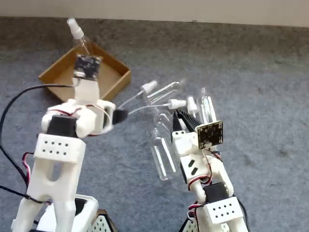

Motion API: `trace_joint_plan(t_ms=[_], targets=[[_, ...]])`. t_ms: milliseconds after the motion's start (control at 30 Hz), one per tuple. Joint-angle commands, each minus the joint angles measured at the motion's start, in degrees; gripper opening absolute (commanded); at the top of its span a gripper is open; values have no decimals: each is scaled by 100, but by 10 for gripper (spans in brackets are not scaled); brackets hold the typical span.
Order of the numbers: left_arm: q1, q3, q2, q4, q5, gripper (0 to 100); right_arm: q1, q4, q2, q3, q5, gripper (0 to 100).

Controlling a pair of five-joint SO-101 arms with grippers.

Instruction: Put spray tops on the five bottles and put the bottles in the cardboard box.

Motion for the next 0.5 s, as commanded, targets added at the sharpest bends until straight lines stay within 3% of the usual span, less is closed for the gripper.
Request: trace_joint_plan(t_ms=[0, 233, 467], targets=[[532, -75, -207, 457, 501, 319, 110, 4, -57, 971, -53, 8], [1657, -505, 576, 1424, 1732, 319, 277, 4, -57, 971, -53, 8], [1895, -1763, 2387, 2163, 2980, 322, 277, 4, -57, 971, -53, 8]])
